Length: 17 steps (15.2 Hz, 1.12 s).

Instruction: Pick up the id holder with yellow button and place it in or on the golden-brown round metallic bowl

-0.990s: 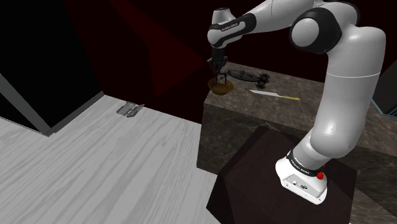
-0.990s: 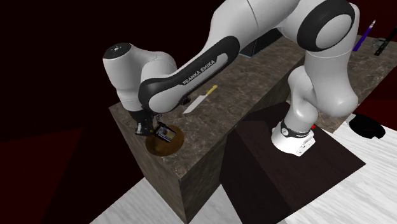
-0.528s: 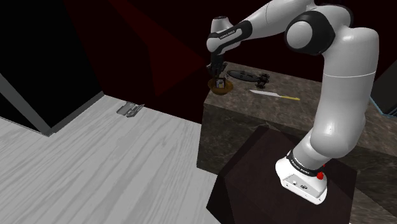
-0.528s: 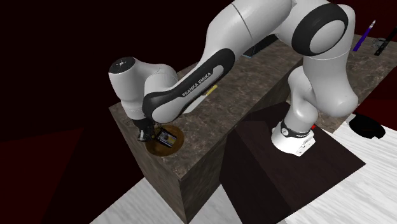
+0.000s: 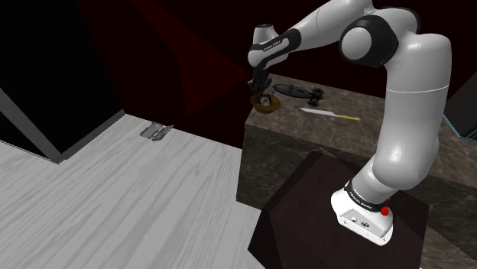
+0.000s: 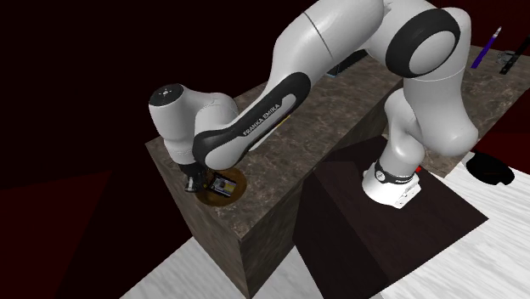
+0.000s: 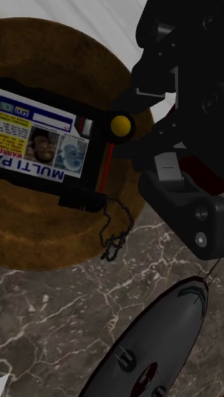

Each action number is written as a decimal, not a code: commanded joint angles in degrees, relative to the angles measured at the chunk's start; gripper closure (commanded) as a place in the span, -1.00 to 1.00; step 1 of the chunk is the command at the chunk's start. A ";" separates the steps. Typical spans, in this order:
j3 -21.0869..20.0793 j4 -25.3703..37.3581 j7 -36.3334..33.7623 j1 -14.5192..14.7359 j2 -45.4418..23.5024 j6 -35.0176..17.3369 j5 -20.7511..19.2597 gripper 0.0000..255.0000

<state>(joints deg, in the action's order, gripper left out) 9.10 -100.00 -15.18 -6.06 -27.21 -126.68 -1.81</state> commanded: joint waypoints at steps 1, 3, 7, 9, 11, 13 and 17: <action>0.00 -0.22 -0.03 0.00 -0.07 0.00 0.01 1.00; -0.01 -0.23 -0.05 0.02 -0.06 0.00 0.01 -1.00; -0.02 -0.18 -0.05 0.01 -0.16 -0.04 0.02 -1.00; 0.04 0.33 -0.10 0.15 0.91 1.53 -0.10 -1.00; 0.10 1.68 -0.22 0.43 2.70 4.67 -0.30 -1.00; 0.11 2.31 -0.26 0.53 3.33 5.93 -0.38 -1.00; 0.11 2.31 -0.26 0.53 3.33 5.93 -0.38 -1.00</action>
<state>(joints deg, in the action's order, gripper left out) 9.21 -97.71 -15.44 -5.54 -23.89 -120.81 -2.18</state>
